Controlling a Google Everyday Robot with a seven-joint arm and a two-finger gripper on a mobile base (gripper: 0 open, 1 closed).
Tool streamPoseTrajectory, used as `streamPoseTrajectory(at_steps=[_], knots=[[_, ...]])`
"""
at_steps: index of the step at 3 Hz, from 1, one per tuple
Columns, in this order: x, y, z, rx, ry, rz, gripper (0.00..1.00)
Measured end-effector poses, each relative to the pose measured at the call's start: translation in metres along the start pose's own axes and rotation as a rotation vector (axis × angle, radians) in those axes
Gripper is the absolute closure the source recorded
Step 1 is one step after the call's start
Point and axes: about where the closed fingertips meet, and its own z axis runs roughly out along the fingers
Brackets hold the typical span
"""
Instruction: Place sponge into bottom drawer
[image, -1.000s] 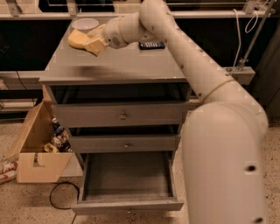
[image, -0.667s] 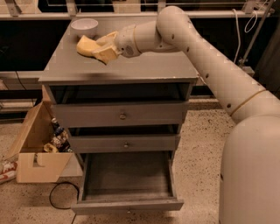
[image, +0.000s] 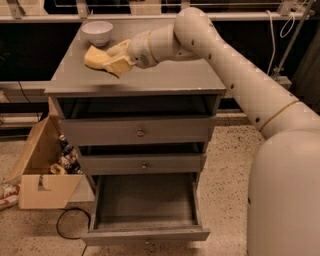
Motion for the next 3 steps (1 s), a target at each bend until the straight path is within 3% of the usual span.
streamPoseTrajectory(at_steps=[1,2,3], knots=[[-0.041,0.027,-0.038,0.072,-0.05,-0.002,1.0],[-0.063,0.059,-0.081,0.186,-0.088,0.059,1.0],[0.001,0.098,-0.115,0.281,-0.071,0.242,1.0]])
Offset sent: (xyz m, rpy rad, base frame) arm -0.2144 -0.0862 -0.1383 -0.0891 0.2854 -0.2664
